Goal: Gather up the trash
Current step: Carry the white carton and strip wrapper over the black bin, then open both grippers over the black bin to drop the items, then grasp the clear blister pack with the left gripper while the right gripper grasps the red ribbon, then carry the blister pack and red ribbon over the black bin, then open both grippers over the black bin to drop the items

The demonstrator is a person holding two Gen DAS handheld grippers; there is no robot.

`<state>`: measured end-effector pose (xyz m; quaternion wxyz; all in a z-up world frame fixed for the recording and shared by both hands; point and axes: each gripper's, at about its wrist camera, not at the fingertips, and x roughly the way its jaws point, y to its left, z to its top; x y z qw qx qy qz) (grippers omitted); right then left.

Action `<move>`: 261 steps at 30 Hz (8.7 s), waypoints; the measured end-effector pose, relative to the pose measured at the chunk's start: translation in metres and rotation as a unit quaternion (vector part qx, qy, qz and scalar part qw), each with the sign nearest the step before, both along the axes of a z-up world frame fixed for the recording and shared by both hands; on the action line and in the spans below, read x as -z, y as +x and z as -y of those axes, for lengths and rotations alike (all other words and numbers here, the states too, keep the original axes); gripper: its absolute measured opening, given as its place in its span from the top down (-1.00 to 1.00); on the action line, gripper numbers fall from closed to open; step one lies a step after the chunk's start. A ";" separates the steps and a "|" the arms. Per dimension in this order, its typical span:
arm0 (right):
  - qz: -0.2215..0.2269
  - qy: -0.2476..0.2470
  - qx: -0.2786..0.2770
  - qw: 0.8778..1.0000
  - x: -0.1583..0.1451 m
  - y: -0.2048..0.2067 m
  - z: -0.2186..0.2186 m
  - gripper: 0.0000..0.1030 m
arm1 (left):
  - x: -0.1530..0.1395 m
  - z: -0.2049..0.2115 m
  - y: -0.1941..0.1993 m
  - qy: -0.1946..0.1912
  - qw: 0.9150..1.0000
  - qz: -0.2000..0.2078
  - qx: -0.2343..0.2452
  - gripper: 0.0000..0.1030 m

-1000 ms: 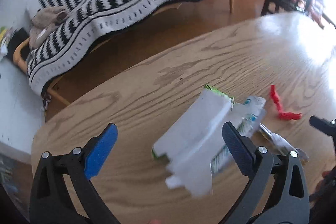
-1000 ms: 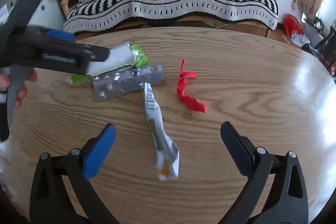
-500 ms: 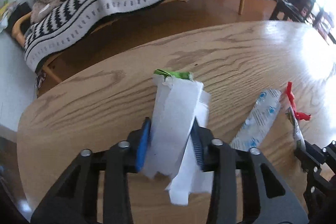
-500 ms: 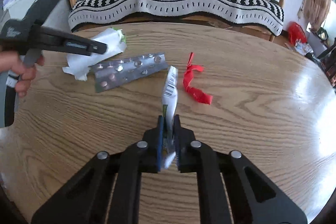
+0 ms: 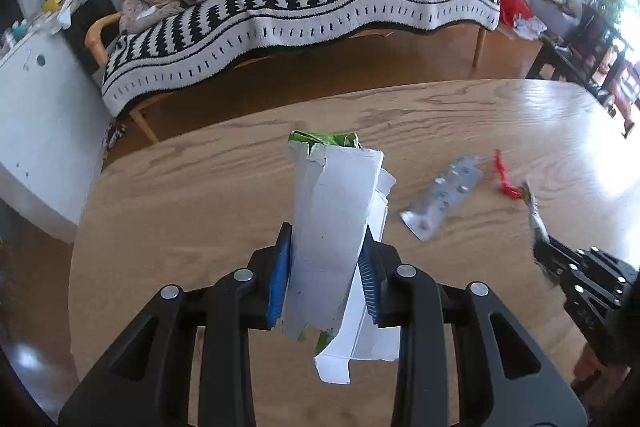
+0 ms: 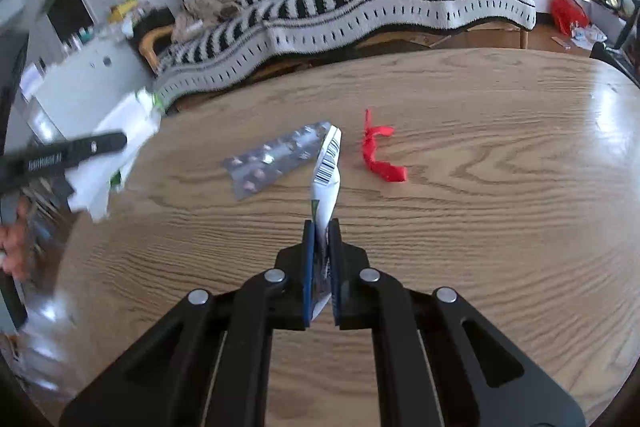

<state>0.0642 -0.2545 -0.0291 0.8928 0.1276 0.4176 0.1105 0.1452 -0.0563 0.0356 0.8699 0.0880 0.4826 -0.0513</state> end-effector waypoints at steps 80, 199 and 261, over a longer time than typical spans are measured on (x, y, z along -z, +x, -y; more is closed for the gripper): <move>-0.159 0.105 0.303 0.934 0.095 -0.431 0.277 -0.39 | 0.167 0.357 -0.358 -0.095 0.919 -0.213 0.318 -0.89; -0.040 0.026 0.229 0.972 -0.022 -0.406 0.262 0.76 | 0.057 0.316 -0.359 -0.158 0.906 -0.090 0.383 0.37; 0.045 -0.050 0.164 0.984 -0.074 -0.134 0.126 -0.89 | 0.003 0.077 -0.168 -0.041 0.989 0.144 0.017 -0.89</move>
